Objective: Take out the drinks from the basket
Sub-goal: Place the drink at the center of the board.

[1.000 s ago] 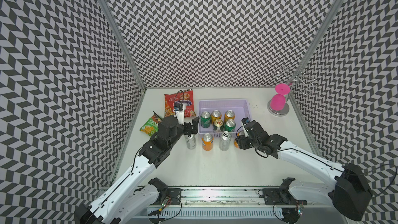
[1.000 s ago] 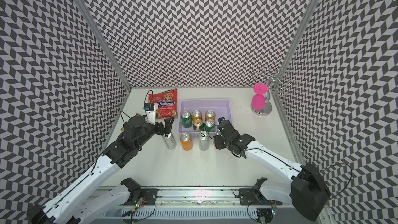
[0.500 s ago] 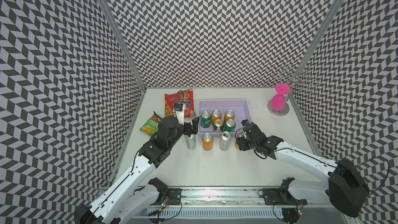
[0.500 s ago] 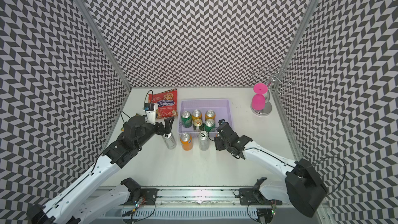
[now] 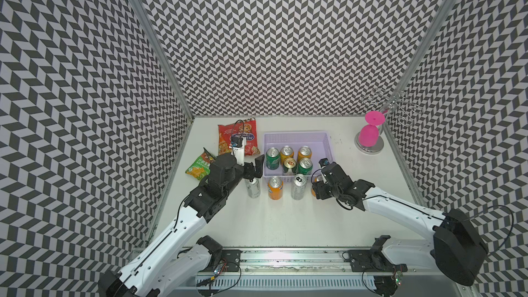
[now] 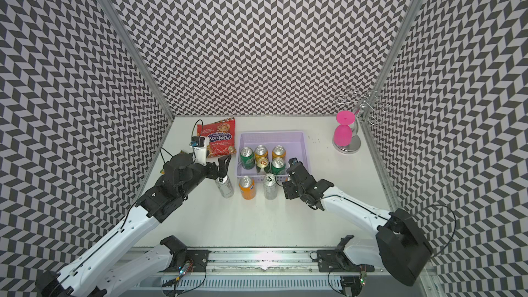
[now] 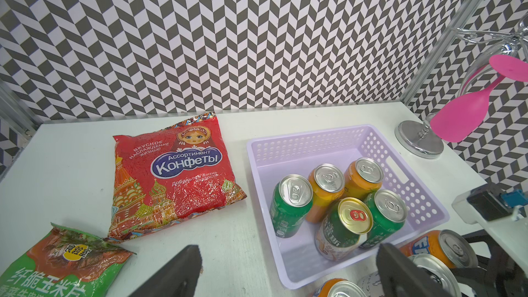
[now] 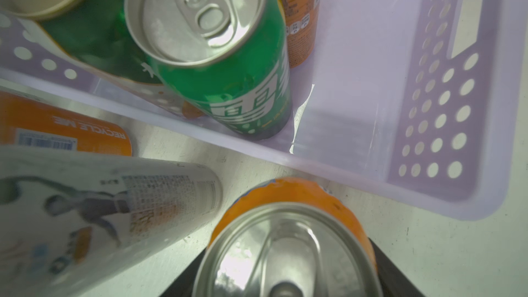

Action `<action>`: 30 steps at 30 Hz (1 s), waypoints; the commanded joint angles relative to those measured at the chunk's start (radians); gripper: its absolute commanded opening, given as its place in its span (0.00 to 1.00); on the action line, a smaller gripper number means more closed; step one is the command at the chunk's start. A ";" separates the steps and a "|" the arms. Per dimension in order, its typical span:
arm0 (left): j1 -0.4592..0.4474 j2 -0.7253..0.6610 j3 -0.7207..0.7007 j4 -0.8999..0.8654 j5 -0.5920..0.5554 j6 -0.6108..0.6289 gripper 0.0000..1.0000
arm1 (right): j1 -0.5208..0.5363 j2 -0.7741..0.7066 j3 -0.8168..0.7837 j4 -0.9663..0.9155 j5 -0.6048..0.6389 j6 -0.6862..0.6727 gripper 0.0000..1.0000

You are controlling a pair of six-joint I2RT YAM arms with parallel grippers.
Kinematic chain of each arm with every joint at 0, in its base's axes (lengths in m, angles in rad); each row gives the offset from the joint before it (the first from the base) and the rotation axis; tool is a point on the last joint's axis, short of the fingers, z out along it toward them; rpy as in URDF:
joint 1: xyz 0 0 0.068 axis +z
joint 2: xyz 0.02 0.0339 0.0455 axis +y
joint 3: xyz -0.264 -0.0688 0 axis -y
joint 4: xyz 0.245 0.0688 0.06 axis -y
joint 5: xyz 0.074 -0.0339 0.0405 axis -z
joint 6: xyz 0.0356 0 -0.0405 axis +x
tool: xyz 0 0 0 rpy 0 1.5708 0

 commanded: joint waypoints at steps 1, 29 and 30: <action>0.007 -0.012 0.009 -0.003 0.002 0.002 0.99 | 0.006 -0.009 0.044 0.055 0.007 -0.020 0.80; 0.007 -0.011 0.011 -0.006 -0.011 0.005 0.99 | -0.010 -0.131 0.259 -0.069 0.056 -0.135 0.99; 0.007 -0.010 0.011 -0.006 -0.010 0.003 0.99 | -0.016 -0.128 0.273 -0.070 0.054 -0.141 0.99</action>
